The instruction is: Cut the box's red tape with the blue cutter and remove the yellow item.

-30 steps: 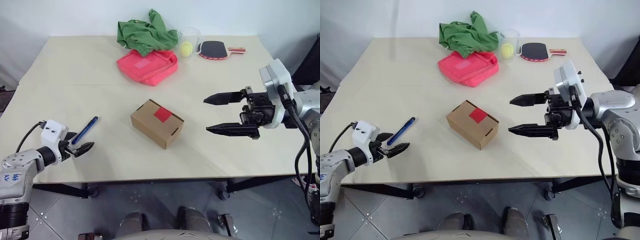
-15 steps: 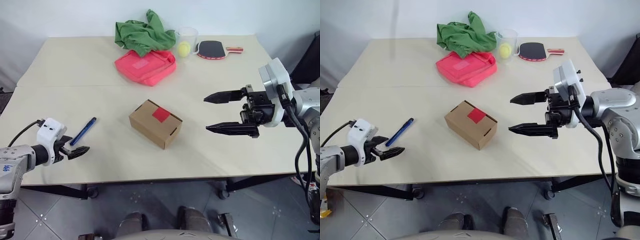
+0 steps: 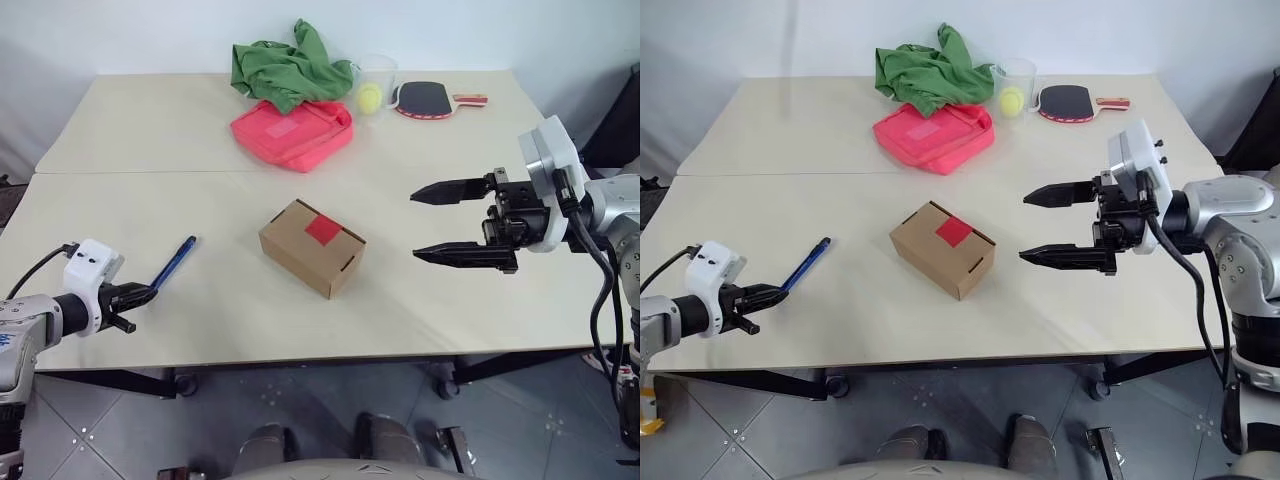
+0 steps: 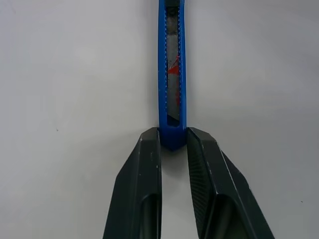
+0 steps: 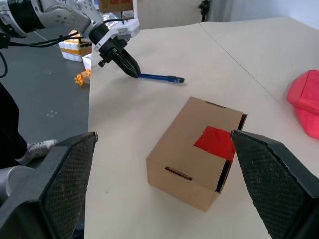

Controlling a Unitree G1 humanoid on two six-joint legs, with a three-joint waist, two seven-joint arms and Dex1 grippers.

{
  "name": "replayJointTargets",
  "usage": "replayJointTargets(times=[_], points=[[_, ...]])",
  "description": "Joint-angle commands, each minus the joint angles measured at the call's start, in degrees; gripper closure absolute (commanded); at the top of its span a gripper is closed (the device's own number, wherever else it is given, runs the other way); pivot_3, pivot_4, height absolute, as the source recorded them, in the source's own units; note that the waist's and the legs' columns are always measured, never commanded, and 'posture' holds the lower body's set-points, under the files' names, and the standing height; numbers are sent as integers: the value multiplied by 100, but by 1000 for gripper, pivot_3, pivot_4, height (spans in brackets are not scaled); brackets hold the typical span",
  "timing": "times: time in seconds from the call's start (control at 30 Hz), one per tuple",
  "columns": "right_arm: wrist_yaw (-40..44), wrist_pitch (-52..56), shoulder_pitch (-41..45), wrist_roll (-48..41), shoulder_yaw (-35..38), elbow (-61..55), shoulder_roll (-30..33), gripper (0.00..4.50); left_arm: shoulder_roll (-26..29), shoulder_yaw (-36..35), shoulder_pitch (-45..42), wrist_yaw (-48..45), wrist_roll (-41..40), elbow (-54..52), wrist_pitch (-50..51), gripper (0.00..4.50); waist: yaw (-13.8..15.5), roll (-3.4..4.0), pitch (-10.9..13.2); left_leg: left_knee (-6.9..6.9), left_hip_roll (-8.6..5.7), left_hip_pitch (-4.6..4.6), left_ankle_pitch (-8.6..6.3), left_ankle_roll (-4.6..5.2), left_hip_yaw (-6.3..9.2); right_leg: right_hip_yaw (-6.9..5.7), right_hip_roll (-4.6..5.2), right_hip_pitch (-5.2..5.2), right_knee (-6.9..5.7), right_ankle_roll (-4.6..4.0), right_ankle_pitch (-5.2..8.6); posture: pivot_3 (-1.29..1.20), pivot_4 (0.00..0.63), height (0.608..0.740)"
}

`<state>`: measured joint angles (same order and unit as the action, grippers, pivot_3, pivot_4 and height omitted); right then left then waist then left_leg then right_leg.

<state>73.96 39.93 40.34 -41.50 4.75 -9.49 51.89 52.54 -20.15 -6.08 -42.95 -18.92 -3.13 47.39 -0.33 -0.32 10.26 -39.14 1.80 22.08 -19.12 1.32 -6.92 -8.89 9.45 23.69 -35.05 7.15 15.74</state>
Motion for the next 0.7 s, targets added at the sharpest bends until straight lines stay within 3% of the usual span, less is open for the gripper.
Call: replayJointTargets(times=[0.03, 0.23, 0.37, 0.57, 0.7], points=[[37, -130, 122, 1, 93, -48, 14, 0, 67, -37, 137, -291, -181, 77, 13, 4112, 2, 0, 0, 0, 0, 0, 0, 0, 0, 0, 0, 0, 0, 0, 0, 0, 150, 740], [-67, -112, 86, -48, 114, -186, -48, 0, 33, -274, 64, -1395, -803, -229, -869, 4112, 20, -3, 2, -1, 2, 7, 0, 0, 1, -2, 0, 3, 3, 0, 0, 0, 150, 740], [-330, -29, -274, -44, 71, -851, -37, 0, 247, 33, 125, -2557, -1059, -394, -1490, 4112, 35, -3, 2, -2, 5, 11, 0, 0, 2, -5, 2, 3, 5, 0, 0, 0, 150, 740], [-1196, 330, -604, 77, -141, -1707, -117, 0, 522, 948, -267, -3158, -702, -274, -1945, 4112, 24, -2, 2, -2, -7, 10, -3, -2, 0, -5, -3, 4, 4, -2, 1, 0, 150, 740], [-1876, 527, -754, 98, -312, -2174, -414, 938, 506, 1604, -744, -3444, -391, -155, -2287, 4112, 26, -3, 2, -2, -8, 11, -3, -2, -1, -5, -3, 4, 6, -2, 1, 0, 150, 740]])
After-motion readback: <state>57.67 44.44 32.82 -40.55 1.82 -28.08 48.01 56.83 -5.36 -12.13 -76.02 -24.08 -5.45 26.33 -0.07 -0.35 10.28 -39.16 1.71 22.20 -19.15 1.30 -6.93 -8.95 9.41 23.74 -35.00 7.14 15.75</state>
